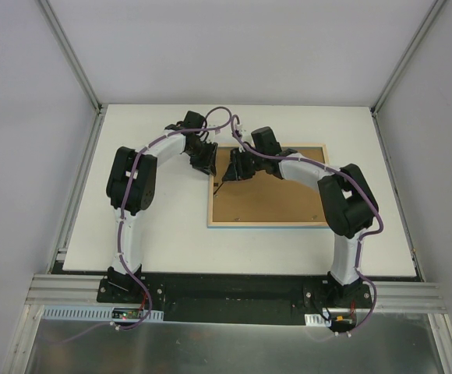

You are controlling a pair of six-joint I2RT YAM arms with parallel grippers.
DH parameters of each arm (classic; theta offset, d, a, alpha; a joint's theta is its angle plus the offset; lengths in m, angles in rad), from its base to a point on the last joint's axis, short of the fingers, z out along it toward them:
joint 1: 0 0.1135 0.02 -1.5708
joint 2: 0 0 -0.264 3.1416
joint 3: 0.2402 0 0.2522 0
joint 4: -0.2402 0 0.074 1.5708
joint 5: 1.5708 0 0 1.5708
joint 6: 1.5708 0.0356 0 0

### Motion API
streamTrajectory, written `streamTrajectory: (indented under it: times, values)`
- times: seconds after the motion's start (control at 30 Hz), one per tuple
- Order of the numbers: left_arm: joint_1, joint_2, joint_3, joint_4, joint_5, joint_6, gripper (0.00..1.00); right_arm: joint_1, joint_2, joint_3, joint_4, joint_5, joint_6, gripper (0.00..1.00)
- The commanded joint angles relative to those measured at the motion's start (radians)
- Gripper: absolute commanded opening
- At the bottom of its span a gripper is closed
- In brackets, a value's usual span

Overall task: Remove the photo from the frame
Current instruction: Release the photo frame item from the photo frame.

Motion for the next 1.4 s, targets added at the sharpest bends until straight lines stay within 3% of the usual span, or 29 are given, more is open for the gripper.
streamTrajectory:
  times: [0.0,1.37]
  values:
    - [0.018,0.021,-0.016,-0.011,0.010,0.003,0.27,0.006,-0.014,0.013,0.002,-0.038,-0.027,0.01]
    - [0.026,0.021,-0.018,-0.013,0.019,-0.006,0.26,0.031,-0.017,0.044,-0.064,-0.093,-0.102,0.01]
